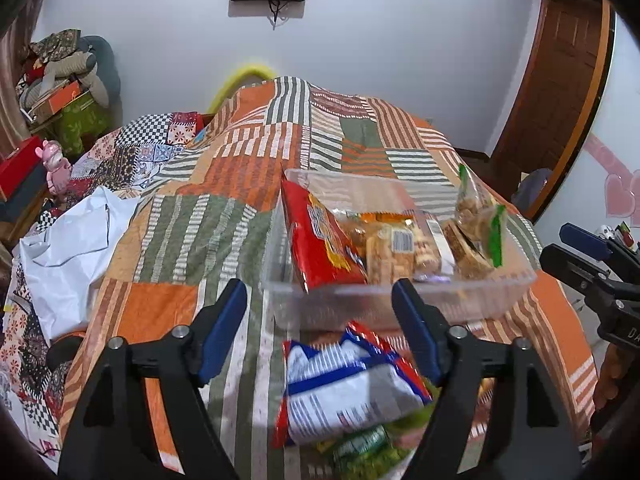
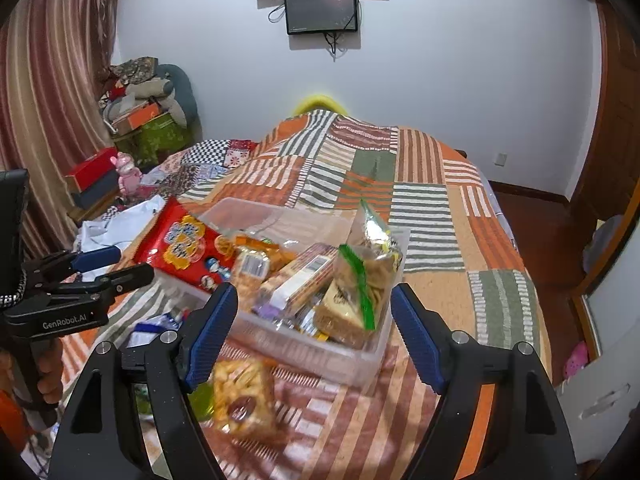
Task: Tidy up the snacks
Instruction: 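Grasp the white-blue chip bag with the left tool while the right tool grasps the puff pastry bag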
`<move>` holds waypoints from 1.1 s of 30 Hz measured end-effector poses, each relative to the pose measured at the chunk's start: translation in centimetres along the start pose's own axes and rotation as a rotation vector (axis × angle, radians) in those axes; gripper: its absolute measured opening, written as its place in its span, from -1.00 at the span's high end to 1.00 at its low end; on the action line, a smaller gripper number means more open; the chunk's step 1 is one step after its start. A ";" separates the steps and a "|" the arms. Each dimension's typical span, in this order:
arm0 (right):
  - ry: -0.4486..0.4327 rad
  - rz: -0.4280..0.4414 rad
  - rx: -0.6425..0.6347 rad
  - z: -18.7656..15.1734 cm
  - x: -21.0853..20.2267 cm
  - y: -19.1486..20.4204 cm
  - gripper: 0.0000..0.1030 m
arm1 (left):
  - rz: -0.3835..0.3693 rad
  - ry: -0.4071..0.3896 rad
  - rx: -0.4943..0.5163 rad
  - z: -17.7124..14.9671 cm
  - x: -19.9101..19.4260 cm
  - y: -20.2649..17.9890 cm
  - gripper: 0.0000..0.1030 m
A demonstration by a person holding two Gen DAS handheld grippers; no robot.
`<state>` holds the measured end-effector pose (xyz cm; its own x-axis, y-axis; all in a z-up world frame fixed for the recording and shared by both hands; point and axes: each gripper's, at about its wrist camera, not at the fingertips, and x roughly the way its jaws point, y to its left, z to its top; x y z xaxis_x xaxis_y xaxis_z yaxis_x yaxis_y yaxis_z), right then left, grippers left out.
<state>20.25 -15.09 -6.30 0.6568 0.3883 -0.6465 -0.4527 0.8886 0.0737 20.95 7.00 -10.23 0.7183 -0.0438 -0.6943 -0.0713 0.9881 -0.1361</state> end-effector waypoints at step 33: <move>0.216 0.126 -0.024 -7.1 4.5 2.8 -0.55 | -0.009 0.122 -0.009 -7.4 2.5 1.2 -0.84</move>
<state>17.67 -12.60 -14.45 0.4510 0.4325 -0.7807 -0.5389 0.8293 0.1481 17.53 7.04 -17.30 0.6297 -0.0703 -0.7737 -0.0720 0.9863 -0.1481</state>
